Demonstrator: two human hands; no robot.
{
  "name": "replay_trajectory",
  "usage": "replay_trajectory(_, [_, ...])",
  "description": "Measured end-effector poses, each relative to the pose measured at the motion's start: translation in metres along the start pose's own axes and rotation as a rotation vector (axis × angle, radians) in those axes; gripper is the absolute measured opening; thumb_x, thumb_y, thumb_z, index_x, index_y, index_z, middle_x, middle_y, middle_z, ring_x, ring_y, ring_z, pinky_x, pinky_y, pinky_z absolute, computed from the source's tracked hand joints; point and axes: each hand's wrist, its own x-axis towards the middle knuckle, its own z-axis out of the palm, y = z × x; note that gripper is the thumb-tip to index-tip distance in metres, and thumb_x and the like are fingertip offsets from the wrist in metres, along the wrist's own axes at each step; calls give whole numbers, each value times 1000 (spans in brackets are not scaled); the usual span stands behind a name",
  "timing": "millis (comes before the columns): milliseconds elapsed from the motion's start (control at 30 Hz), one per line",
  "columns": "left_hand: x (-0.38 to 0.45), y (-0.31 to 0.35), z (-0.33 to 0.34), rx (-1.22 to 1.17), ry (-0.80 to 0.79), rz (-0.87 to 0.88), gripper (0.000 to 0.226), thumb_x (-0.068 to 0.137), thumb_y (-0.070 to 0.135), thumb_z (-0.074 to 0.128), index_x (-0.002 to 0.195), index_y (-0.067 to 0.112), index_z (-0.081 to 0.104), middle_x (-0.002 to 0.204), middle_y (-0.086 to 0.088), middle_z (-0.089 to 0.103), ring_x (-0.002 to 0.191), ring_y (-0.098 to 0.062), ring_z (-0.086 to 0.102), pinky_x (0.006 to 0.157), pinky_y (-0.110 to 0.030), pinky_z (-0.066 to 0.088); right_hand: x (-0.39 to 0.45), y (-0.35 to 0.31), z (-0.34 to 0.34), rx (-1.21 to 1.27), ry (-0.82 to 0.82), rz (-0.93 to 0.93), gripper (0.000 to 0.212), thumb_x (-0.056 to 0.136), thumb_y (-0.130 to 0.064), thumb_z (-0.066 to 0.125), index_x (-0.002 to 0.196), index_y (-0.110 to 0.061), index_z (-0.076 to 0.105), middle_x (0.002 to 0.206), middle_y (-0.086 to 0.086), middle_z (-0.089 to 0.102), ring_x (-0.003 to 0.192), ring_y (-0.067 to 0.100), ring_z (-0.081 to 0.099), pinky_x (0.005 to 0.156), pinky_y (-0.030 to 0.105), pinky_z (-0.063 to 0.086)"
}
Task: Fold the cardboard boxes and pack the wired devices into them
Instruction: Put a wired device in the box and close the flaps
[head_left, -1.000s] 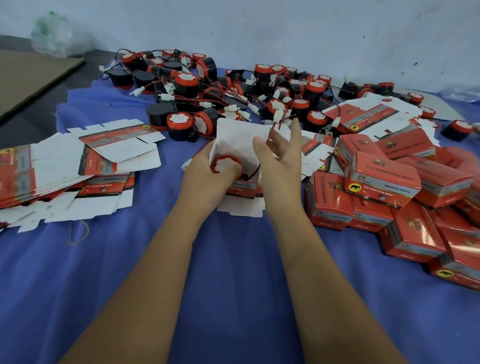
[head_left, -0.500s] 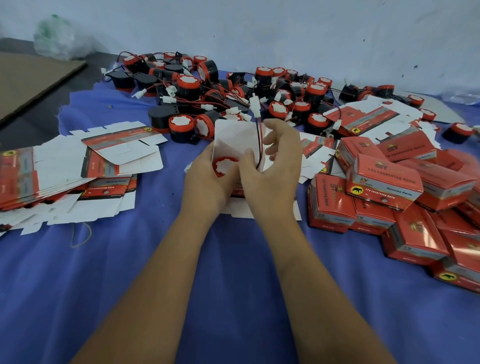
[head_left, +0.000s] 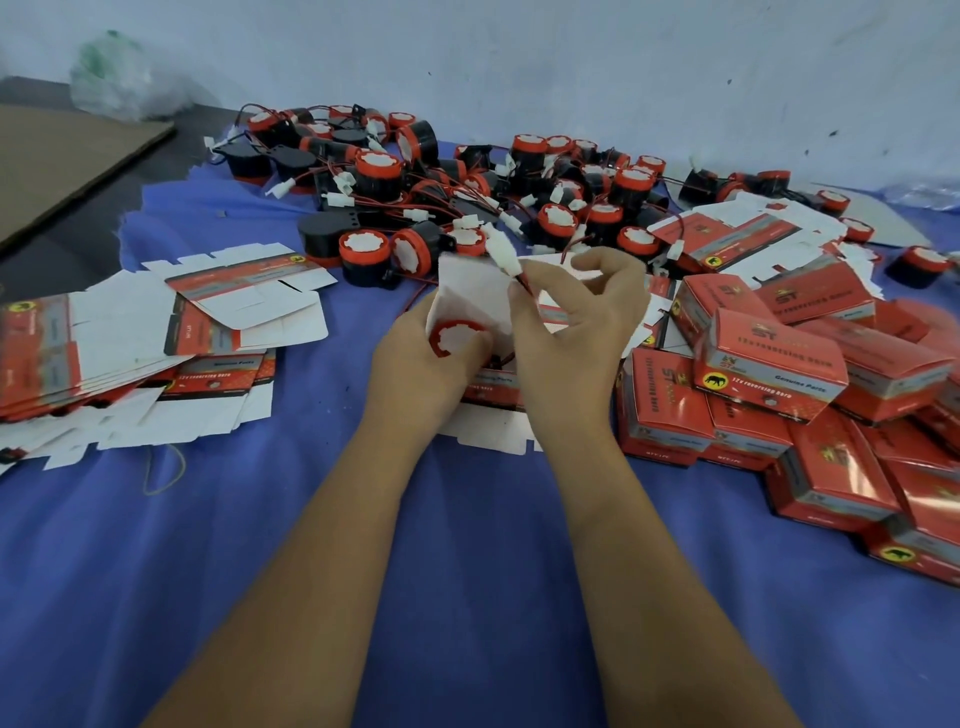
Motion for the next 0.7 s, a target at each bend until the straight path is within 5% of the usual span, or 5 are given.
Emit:
replay_trajectory(133, [3,-3,0,7,113,-46,24,89,29,64,113,30,64,101,10,70,93,-7,64,74,-24,50,0,-6,-4,256,-261,159,17,85,0,60,89,-7,75,61,-16,55,61,3,50,63,17,42])
replay_trajectory(267, [3,-2,0,-15,120,-67,28,87,47,67,110,32,63,99,12,69,90,-5,64,70,-23,49,5,-19,-8,575,-386,408,29,88,-4,51,67,-10,69,57,1,62,56,2,53,56,9,41])
replay_trajectory(433, [-1,0,0,-4,32,4,23,91,36,63,114,35,64,101,16,70,92,2,64,73,-14,50,1,-13,-2,334,-307,342,9,88,-18,67,84,-21,75,92,8,70,96,23,61,84,33,53])
replay_trajectory(600, [-4,2,1,11,10,45,21,89,23,64,106,37,63,91,23,67,89,8,61,67,-4,44,0,6,2,96,-230,191,32,90,-10,62,115,-30,61,96,-16,72,114,2,44,104,17,25])
replay_trajectory(700, [-3,4,2,19,38,28,25,90,28,64,107,45,57,89,27,62,87,12,58,66,-1,42,-2,19,2,-137,-274,48,33,89,-18,65,119,-29,57,105,-15,69,122,13,42,95,1,7])
